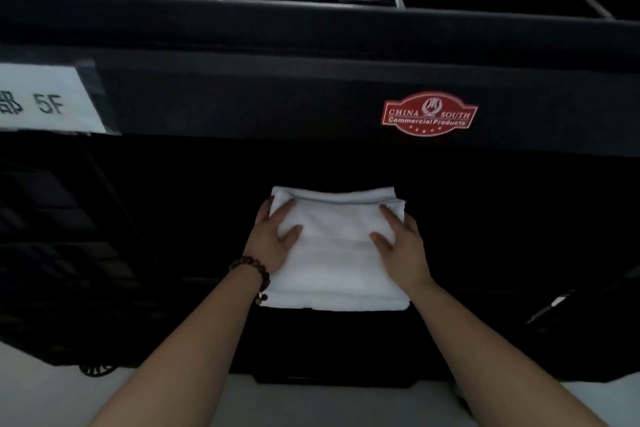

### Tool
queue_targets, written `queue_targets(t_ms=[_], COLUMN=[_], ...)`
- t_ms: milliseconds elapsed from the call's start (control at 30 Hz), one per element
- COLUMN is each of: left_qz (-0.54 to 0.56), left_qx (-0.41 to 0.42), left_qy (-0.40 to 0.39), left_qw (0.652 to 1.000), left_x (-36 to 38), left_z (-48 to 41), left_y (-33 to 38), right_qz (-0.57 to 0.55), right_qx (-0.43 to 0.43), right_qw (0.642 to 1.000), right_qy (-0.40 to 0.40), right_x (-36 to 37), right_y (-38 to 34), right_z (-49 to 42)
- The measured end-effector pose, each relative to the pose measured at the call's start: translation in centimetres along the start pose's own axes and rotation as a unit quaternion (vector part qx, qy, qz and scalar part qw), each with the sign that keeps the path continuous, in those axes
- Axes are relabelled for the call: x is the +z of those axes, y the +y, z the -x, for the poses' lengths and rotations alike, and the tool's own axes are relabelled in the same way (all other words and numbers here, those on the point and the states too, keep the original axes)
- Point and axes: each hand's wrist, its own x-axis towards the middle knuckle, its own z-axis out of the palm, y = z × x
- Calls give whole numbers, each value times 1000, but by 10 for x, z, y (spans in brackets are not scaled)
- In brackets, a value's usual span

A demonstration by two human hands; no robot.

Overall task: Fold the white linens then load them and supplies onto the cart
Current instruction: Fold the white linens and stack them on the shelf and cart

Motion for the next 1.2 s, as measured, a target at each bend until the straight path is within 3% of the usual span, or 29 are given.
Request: queue_targets(t_ms=[200,300,367,433,500,600,767,900,1033,1133,1200], left_qz=[-52,-267,-371,-410,-403,-365,-376,-309,-266,-236,-267], left_qx=[-69,-86,-32,52,95,48,8,9,51,153,225], left_qy=[-43,-50,-3,11,-35,-117,-138,-142,-124,-22,35], left_qw=[995,959,928,911,910,922,916,940,955,959,936], left_x=[20,18,23,35,47,55,44,41,28,24,30], left_z=[-13,-16,-18,-18,-18,-19,-18,-18,-10,19,45], left_y=[-23,-22,-14,-1,8,6,-11,-15,-17,-18,-21], right_qz=[36,153,280,308,282,280,320,257,254,240,246], right_qx=[25,64,18,-81,-131,-109,-57,-18,-44,-128,-195], right_qw=[998,984,959,948,945,933,926,946,946,954,946], right_qy=[-40,-70,-33,-32,-104,-200,-192,-195,-196,-127,-76], right_x=[33,30,30,38,52,72,63,54,40,24,21], right_y=[25,26,17,1,-15,-17,17,40,28,11,0], right_z=[-17,-22,-23,-25,-24,-20,-34,-31,-25,6,40])
